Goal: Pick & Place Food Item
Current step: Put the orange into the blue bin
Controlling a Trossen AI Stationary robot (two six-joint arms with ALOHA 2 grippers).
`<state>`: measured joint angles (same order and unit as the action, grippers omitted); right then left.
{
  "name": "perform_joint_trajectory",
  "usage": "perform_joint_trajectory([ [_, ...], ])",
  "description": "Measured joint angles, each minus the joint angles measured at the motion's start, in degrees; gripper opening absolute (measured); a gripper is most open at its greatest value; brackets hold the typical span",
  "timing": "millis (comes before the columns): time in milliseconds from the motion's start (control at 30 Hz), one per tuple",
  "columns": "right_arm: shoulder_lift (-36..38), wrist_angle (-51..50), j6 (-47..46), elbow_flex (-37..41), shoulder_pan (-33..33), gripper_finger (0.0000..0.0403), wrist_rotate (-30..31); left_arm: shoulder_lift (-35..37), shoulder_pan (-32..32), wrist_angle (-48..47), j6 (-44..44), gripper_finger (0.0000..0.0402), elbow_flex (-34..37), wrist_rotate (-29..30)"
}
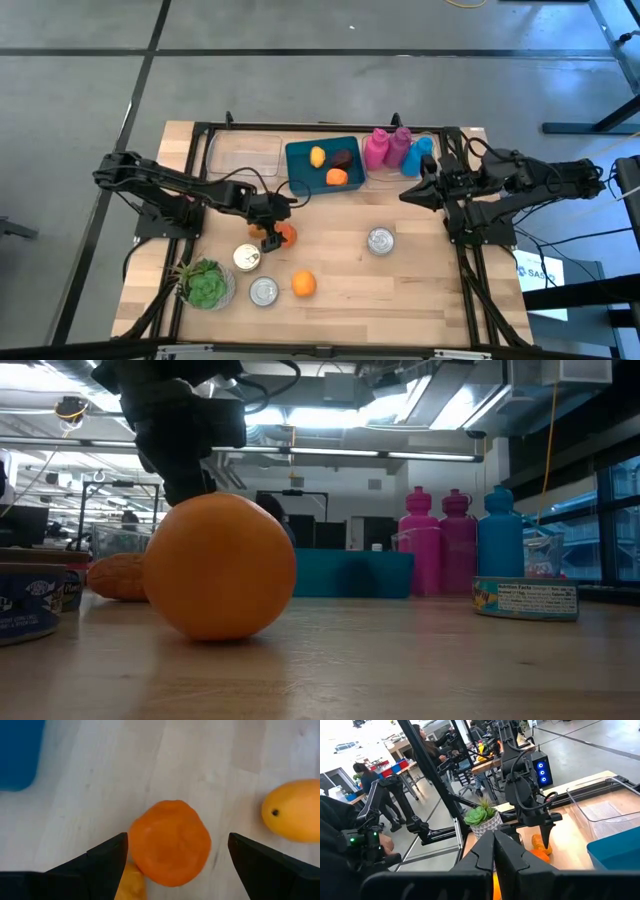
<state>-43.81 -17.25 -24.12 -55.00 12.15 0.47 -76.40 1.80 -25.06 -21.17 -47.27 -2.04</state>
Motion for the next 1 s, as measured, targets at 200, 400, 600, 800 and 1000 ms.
perform_joint_trajectory([
  [200, 0.0, -0.1, 0.8, 0.0, 0.6, 0.0009, 0.2, 0.0, 0.2, -0.2, -0.2, 0.0336, 0.0, 0.9],
  [400, 0.0, -0.1, 0.8, 0.0, 0.6, 0.0009, 0.2, 0.0, 2.6, -0.4, 2.3, 0.0338, 0.0, 2.3],
  [600, 0.0, -0.1, 0.8, 0.0, 0.6, 0.0009, 0.2, -0.8, 3.8, 0.2, 3.0, 0.0338, 0.0, 5.8],
  [800, -0.1, 0.0, 0.8, -0.1, 0.6, 0.0009, 0.2, -4.9, 3.8, 2.6, 3.0, 0.0338, -0.1, 3.3],
  [1000, -0.1, 0.1, -0.2, -0.1, 0.6, 0.0009, 0.2, -9.1, 3.8, 3.3, 3.3, 0.0337, -0.3, -0.4],
])
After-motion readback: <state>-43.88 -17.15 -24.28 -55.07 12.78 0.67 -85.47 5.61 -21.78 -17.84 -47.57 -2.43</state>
